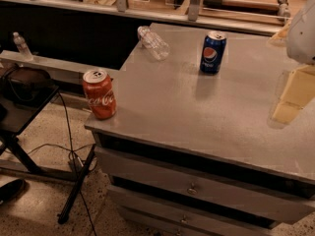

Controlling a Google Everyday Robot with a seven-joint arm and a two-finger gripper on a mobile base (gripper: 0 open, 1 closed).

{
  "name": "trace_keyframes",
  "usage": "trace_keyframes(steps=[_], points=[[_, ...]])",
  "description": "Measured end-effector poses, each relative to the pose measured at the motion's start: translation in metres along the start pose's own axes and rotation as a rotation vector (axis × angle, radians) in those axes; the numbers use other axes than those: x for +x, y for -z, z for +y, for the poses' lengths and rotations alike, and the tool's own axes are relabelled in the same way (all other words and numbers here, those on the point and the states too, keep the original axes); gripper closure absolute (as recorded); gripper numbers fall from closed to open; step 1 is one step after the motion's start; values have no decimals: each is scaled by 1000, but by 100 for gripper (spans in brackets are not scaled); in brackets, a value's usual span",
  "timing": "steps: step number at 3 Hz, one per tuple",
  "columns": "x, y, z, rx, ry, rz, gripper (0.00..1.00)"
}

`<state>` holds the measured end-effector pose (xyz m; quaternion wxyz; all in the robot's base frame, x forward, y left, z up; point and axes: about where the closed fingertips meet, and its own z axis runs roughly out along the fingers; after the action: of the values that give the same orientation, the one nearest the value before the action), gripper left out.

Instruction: Knock pepsi can over

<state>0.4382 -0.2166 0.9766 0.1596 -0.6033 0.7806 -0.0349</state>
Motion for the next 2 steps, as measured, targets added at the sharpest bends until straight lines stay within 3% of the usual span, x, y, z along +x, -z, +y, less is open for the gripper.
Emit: trace_keyframes(steps=[1, 2], points=[[0, 0, 0, 0, 0, 0, 0], [0, 3, -15, 25, -12, -58, 0]])
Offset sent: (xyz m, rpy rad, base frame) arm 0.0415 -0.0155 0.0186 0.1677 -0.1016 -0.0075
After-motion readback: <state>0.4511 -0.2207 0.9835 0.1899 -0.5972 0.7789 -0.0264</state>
